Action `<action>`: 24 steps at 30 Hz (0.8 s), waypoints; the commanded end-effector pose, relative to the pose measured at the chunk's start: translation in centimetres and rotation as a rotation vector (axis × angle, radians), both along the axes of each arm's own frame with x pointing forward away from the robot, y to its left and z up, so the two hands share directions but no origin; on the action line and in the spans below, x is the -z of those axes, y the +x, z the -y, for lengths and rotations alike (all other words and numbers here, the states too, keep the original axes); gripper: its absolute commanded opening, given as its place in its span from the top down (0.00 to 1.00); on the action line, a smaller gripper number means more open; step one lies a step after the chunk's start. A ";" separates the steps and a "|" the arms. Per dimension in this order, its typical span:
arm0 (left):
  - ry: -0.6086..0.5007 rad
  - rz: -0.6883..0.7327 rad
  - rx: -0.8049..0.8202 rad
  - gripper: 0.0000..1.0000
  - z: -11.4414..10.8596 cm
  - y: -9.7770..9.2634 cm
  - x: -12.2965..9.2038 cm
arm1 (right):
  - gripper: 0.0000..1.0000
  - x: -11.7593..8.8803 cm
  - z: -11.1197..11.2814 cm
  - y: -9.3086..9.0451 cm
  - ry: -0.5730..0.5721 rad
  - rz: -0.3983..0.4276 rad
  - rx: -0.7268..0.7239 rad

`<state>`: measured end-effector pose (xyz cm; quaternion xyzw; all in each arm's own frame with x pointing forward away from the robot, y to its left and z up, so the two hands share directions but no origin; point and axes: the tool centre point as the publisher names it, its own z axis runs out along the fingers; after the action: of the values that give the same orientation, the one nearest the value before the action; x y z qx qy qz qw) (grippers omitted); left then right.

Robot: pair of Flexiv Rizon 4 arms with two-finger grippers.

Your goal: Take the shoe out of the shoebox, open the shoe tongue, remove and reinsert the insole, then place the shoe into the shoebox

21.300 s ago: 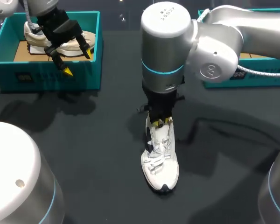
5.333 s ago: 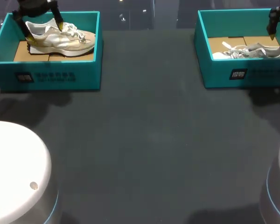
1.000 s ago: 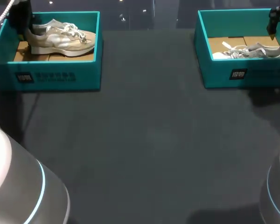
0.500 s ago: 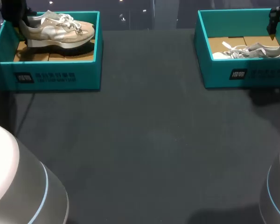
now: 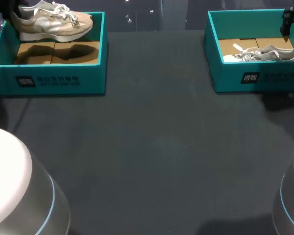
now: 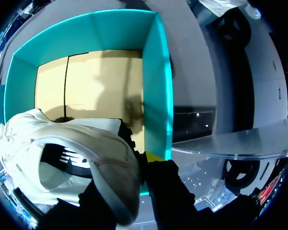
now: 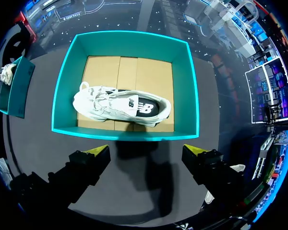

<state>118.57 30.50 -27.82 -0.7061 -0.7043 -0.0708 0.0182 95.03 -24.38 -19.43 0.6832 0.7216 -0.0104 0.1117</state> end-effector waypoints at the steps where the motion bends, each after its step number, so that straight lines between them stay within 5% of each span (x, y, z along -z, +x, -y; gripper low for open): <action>1: -0.002 0.008 -0.007 1.00 -0.2 -1.3 -3.6 | 0.00 0.0 0.0 -0.1 -0.001 0.002 0.000; 9: 0.024 0.046 -0.030 1.00 0.5 -2.6 -7.6 | 0.00 0.0 0.0 -0.1 -0.001 0.002 0.000; 24: 0.013 0.066 -0.015 1.00 4.9 -8.9 -14.6 | 0.00 0.0 0.0 -0.1 -0.001 0.002 0.000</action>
<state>113.21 26.61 -15.60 -0.6984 -0.7116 -0.0755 0.0133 95.02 -24.39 -19.43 0.6832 0.7216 -0.0104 0.1117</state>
